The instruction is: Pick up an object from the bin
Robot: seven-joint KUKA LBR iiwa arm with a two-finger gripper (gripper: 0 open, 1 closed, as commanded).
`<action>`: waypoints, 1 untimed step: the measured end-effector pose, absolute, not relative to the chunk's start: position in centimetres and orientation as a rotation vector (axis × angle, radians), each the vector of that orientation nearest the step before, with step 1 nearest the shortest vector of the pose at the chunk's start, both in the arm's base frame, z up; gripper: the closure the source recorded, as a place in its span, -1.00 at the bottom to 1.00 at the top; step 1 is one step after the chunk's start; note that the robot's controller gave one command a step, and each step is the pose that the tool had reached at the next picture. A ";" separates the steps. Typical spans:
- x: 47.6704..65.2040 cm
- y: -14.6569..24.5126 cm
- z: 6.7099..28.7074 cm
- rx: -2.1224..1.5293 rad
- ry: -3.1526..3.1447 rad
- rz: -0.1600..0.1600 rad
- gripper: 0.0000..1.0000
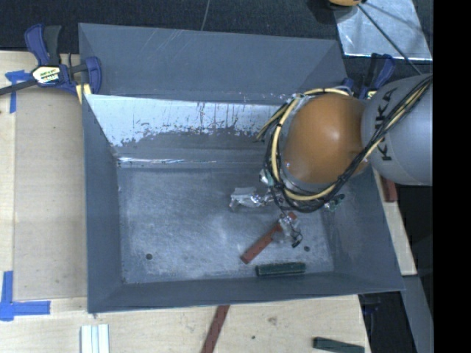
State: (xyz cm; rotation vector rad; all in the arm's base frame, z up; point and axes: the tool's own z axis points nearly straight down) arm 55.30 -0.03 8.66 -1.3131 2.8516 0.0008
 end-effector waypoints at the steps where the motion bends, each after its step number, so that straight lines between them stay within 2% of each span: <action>1: 50.0 1.5 7.1 -1.684 2.649 0.001 1.00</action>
Offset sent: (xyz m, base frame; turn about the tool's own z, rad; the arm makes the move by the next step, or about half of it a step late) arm 0.0000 0.0000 0.0000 0.0000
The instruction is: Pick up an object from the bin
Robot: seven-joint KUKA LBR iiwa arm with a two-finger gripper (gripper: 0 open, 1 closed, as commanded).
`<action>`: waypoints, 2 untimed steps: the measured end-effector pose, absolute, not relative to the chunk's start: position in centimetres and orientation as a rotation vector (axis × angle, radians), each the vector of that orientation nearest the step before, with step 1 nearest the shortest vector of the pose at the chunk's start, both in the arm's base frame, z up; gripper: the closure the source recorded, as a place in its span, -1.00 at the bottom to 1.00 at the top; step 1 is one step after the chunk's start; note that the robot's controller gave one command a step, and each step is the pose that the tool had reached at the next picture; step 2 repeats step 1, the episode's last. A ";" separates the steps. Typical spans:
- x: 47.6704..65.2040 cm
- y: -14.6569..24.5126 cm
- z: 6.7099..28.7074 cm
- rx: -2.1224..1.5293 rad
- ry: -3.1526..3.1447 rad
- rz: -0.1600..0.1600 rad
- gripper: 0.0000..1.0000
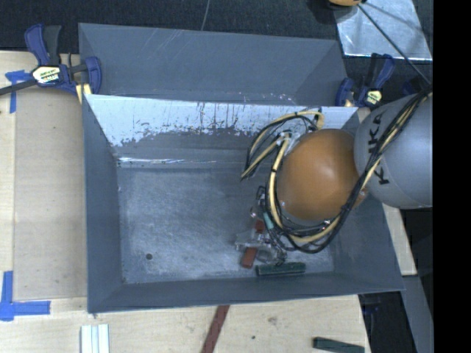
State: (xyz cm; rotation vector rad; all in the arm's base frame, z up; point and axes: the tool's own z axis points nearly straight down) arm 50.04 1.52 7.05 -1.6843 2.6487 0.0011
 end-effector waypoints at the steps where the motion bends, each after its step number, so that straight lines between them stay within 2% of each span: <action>1: 50.0 1.5 7.1 -1.683 2.650 0.001 1.00; 2: 50.0 1.5 7.1 -1.683 2.650 0.001 1.00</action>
Offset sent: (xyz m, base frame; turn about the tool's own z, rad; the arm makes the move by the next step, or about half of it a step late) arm 0.0194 -0.0231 0.1240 -0.0705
